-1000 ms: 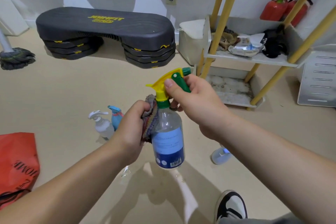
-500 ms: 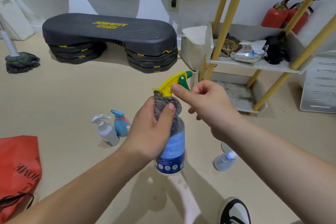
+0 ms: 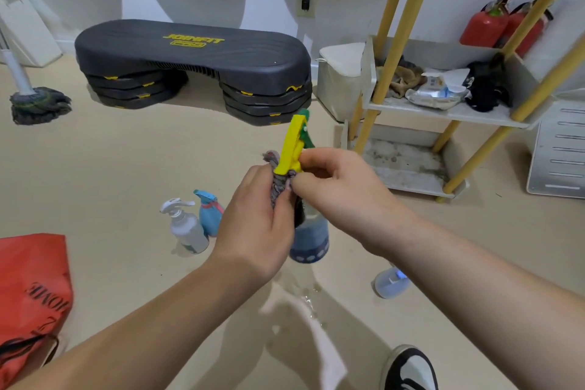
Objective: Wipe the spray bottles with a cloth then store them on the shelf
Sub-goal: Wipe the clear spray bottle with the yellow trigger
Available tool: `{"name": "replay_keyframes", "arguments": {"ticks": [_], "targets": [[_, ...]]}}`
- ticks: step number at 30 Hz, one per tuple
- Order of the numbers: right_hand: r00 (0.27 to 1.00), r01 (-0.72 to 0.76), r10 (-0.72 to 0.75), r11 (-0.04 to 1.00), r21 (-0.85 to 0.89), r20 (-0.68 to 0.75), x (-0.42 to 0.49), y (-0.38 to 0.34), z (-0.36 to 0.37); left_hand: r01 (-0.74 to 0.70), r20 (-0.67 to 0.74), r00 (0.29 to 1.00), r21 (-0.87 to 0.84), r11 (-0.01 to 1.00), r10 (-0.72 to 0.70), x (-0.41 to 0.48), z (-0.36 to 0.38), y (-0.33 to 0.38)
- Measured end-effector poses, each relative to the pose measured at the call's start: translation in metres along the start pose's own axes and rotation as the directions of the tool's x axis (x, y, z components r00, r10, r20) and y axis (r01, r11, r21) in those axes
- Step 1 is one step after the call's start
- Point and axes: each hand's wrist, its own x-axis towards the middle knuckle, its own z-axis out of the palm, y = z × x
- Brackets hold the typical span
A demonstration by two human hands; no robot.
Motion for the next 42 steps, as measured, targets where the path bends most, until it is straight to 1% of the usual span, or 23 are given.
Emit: {"name": "replay_keyframes", "arguments": {"ticks": [3, 4, 6, 8, 9, 11, 13, 15, 16, 17, 19, 21, 22, 23, 24, 27, 29, 31, 33, 34, 36, 38, 42], "targets": [[0.995, 0.073, -0.066, 0.992, -0.100, 0.068, -0.002, 0.001, -0.004, 0.090, -0.016, 0.995, -0.218, 0.972, -0.096, 0.003, -0.002, 0.005], [0.993, 0.104, -0.096, 0.985, -0.137, 0.065, -0.001, 0.005, -0.006, 0.108, -0.017, 0.993, -0.260, 0.960, -0.117, 0.004, -0.003, 0.007], [0.994, 0.098, -0.102, 0.984, -0.151, -0.025, 0.001, 0.010, -0.011, 0.076, 0.007, 0.997, -0.230, 0.970, -0.077, 0.005, -0.005, 0.013], [0.991, 0.051, -0.058, 0.997, -0.063, -0.119, 0.003, 0.014, -0.015, 0.050, 0.026, 0.999, -0.188, 0.981, -0.046, 0.006, -0.006, 0.018], [0.990, 0.020, -0.020, 1.000, -0.003, -0.143, 0.004, 0.015, -0.017, 0.046, 0.000, 0.999, -0.179, 0.983, -0.047, 0.008, -0.008, 0.018], [0.985, -0.051, 0.072, 0.990, 0.129, -0.158, 0.005, 0.017, -0.021, 0.064, -0.124, 0.988, -0.194, 0.979, -0.089, 0.016, -0.015, 0.013], [0.975, -0.093, 0.136, 0.967, 0.235, -0.174, 0.006, 0.015, -0.025, 0.164, -0.256, 0.935, -0.299, 0.940, -0.244, 0.026, -0.026, 0.009], [0.965, -0.120, 0.186, 0.941, 0.316, -0.187, 0.007, 0.013, -0.029, 0.264, -0.272, 0.877, -0.417, 0.870, -0.397, 0.031, -0.036, 0.010], [0.961, -0.133, 0.207, 0.927, 0.352, -0.182, 0.008, 0.013, -0.031, 0.287, -0.251, 0.872, -0.436, 0.853, -0.421, 0.030, -0.039, 0.010], [0.960, -0.147, 0.225, 0.913, 0.381, -0.167, 0.007, 0.013, -0.032, 0.282, -0.238, 0.883, -0.419, 0.863, -0.404, 0.029, -0.041, 0.011], [0.968, -0.170, 0.226, 0.908, 0.383, -0.105, 0.005, 0.012, -0.030, 0.206, -0.201, 0.940, -0.314, 0.927, -0.277, 0.025, -0.043, 0.013], [0.983, -0.171, 0.185, 0.927, 0.333, -0.009, 0.001, 0.011, -0.023, 0.118, -0.061, 0.989, -0.259, 0.959, -0.138, 0.019, -0.040, 0.020], [0.986, -0.165, 0.162, 0.932, 0.323, 0.034, 0.000, 0.011, -0.020, 0.101, 0.027, 0.995, -0.259, 0.961, -0.097, 0.017, -0.038, 0.023], [0.987, -0.160, 0.145, 0.932, 0.325, 0.071, -0.001, 0.011, -0.017, 0.102, 0.091, 0.993, -0.270, 0.957, -0.080, 0.015, -0.037, 0.026], [0.987, -0.156, 0.129, 0.930, 0.332, 0.100, -0.002, 0.011, -0.015, 0.106, 0.115, 0.990, -0.284, 0.953, -0.076, 0.015, -0.037, 0.028], [0.983, -0.159, 0.112, 0.919, 0.361, 0.148, -0.003, 0.011, -0.013, 0.030, 0.073, 0.997, -0.264, 0.964, -0.011, 0.020, -0.041, 0.026], [0.982, -0.174, 0.130, 0.910, 0.376, 0.140, -0.002, 0.010, -0.012, -0.004, 0.064, 0.998, -0.251, 0.968, 0.021, 0.022, -0.042, 0.022], [0.980, -0.200, 0.173, 0.878, 0.435, 0.102, 0.002, 0.011, -0.012, -0.006, 0.061, 0.998, -0.247, 0.969, 0.021, 0.021, -0.039, 0.020], [0.981, -0.195, 0.180, 0.849, 0.492, 0.079, 0.004, 0.013, -0.013, -0.004, 0.037, 0.999, -0.213, 0.977, 0.013, 0.019, -0.037, 0.019], [0.984, -0.179, 0.154, 0.862, 0.474, 0.091, 0.005, 0.015, -0.013, -0.006, 0.012, 1.000, -0.202, 0.979, 0.008, 0.019, -0.037, 0.017], [0.990, -0.130, 0.098, 0.923, 0.361, 0.105, 0.004, 0.020, -0.011, 0.003, -0.049, 0.999, -0.202, 0.979, -0.014, 0.021, -0.039, 0.020], [0.995, -0.085, 0.069, 0.960, 0.265, 0.070, 0.002, 0.020, -0.008, 0.040, -0.088, 0.994, -0.230, 0.972, -0.062, 0.024, -0.042, 0.023], [0.999, -0.035, 0.029, 0.977, 0.211, 0.029, -0.001, 0.017, -0.006, 0.138, -0.032, 0.987, -0.351, 0.926, -0.159, 0.025, -0.041, 0.023]]}}
